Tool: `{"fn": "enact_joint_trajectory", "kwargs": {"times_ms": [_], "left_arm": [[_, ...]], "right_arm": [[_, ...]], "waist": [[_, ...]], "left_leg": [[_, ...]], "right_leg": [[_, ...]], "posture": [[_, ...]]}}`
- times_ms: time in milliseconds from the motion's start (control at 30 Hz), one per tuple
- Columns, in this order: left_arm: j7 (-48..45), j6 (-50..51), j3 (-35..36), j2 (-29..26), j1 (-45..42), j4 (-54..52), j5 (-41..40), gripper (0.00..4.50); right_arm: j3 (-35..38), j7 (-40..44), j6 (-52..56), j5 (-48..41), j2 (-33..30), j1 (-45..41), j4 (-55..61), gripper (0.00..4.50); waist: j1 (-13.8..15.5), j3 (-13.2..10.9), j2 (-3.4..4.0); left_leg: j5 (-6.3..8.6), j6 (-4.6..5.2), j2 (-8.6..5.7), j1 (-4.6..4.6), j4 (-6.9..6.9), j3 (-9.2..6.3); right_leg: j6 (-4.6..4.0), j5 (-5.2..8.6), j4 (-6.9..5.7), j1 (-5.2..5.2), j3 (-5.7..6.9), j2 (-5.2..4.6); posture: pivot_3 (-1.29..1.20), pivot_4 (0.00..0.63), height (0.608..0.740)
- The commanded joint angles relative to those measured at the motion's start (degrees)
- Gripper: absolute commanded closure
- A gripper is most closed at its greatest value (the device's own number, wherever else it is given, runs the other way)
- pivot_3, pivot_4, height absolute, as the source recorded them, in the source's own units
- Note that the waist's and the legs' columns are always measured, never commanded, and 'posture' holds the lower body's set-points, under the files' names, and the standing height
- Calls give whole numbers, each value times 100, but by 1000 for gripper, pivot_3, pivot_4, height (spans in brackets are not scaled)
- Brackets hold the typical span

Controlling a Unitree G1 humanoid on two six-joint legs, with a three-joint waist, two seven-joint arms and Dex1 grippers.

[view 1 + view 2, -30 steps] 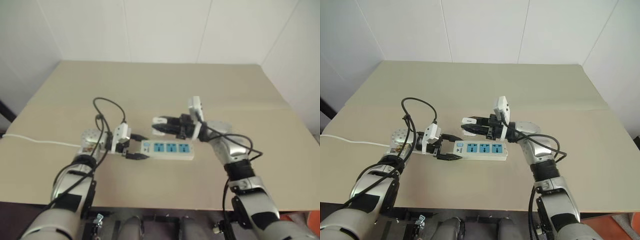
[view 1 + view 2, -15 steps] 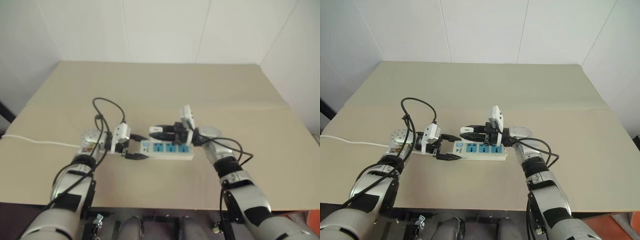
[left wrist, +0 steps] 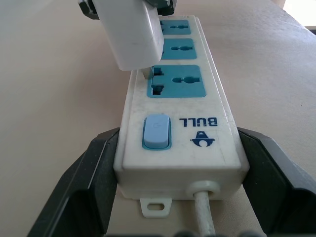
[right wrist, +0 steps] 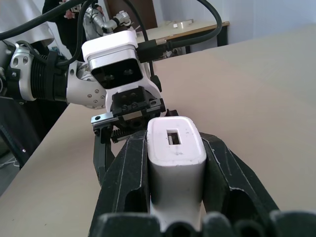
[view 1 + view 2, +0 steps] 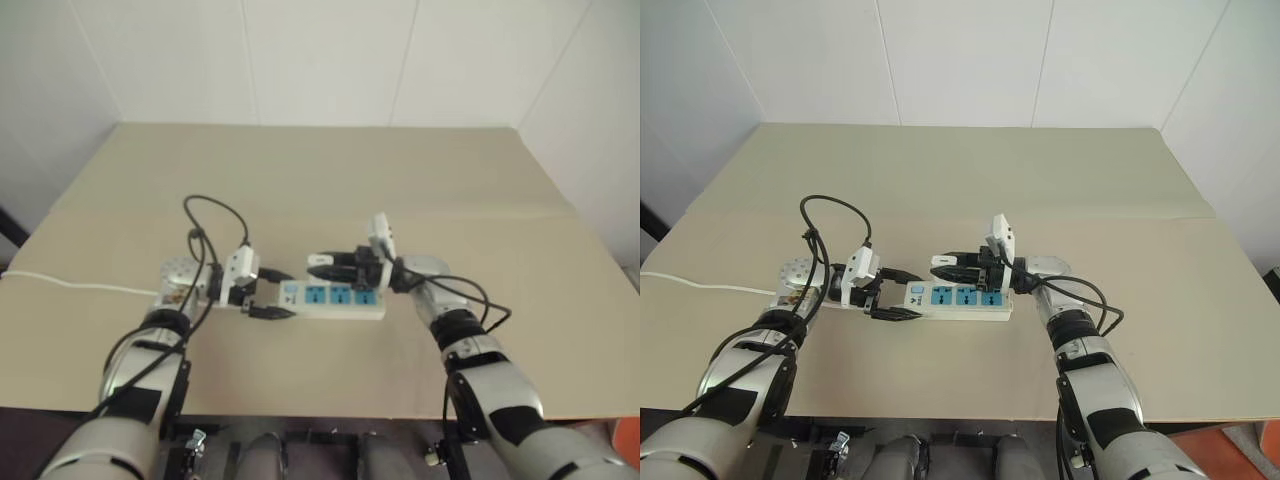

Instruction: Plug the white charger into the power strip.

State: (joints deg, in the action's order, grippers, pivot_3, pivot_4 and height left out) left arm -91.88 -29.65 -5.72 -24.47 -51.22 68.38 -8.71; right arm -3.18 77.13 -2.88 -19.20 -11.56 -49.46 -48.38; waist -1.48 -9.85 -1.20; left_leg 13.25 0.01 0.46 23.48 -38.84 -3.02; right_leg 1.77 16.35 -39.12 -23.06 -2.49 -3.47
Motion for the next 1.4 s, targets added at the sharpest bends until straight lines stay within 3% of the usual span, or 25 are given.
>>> {"fn": "enact_joint_trajectory", "kwargs": {"times_ms": [33,1400], "left_arm": [[-62,37,-48,-37,14,59,194,1258],[-62,56,20,-110,22,26,226,1258]], "right_arm": [[110,46,-204,57,40,-128,-100,3380],[128,242,-827,620,269,-115,-874,3380]], "waist": [[-3,0,0],[-83,0,1]], "left_leg": [[0,0,0,0,0,0],[0,0,1,-14,7,0]], "right_leg": [[0,0,0,0,0,0],[0,0,-6,6,-2,0]], "posture": [[0,150,740],[0,150,740]]}}
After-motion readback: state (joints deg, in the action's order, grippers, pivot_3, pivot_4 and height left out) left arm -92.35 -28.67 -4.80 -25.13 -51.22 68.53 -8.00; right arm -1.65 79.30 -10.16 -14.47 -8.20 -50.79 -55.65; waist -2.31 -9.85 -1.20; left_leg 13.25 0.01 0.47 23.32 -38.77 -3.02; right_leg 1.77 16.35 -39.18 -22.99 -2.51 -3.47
